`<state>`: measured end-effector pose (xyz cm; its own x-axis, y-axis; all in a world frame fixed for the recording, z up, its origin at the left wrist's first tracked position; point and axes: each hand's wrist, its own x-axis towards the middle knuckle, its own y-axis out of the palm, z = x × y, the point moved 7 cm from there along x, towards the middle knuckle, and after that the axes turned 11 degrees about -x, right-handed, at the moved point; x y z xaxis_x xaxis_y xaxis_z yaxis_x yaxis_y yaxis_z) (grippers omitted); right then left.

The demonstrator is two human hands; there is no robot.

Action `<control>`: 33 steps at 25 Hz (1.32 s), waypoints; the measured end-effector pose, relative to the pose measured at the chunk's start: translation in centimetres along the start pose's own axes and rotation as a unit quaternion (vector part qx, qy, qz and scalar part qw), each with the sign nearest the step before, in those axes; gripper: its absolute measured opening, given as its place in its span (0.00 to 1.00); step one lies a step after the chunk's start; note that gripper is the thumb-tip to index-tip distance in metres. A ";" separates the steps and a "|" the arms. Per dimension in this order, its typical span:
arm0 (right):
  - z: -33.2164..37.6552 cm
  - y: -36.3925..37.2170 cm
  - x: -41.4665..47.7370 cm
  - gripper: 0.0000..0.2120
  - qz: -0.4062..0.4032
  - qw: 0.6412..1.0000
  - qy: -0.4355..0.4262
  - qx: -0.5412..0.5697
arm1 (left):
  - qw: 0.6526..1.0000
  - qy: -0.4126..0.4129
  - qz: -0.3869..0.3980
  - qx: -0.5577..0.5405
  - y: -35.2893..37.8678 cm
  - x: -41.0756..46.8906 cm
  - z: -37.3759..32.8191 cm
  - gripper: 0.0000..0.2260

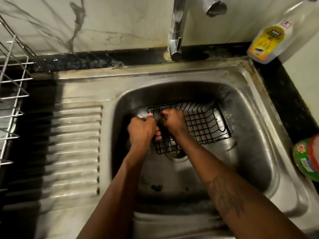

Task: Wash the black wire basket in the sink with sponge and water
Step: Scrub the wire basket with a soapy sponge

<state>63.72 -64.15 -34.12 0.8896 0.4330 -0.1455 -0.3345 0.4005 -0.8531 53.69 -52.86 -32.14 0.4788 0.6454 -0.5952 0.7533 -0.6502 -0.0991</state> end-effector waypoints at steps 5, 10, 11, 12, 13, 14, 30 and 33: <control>-3.4 -3.6 0.6 0.06 -0.008 0.999 0.027 -0.044 | 0.998 0.056 -0.023 -0.035 0.7 -1.4 -1.4 0.20; -4.2 -3.4 -0.6 0.04 -0.016 0.990 0.072 -0.119 | 0.991 0.058 -0.094 -0.073 0.4 -1.3 -0.6 0.16; -3.0 -2.7 -0.4 0.03 -0.006 0.993 0.048 -0.110 | 0.989 0.058 -0.103 -0.086 0.2 -1.1 -0.6 0.16; -1.5 -2.0 -0.4 0.03 0.010 0.996 0.010 -0.085 | 0.988 0.061 -0.111 -0.092 0.0 -1.0 -0.6 0.18; -0.1 -1.0 -0.5 0.04 0.032 0.996 -0.032 -0.072 | 0.987 0.064 -0.116 -0.088 -0.2 -0.6 -0.4 0.23; 1.2 -0.4 -0.8 0.05 0.054 0.992 -0.070 -0.087 | 0.987 0.066 -0.122 -0.077 -0.3 -0.6 -0.4 0.28; 2.3 0.3 -1.9 0.09 0.091 0.983 -0.119 -0.104 | 0.988 -0.003 -0.072 -0.133 0.9 2.0 3.7 0.17; 1.2 0.4 -0.5 0.12 0.068 0.989 -0.097 -0.090 | 0.987 0.001 -0.083 -0.136 0.8 2.4 3.7 0.17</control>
<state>62.75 -63.26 -33.76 0.7584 0.6261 -0.1813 -0.3701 0.1846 -0.9105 53.77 -53.31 -36.56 0.3384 0.7354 -0.5871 0.9148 -0.4032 0.0223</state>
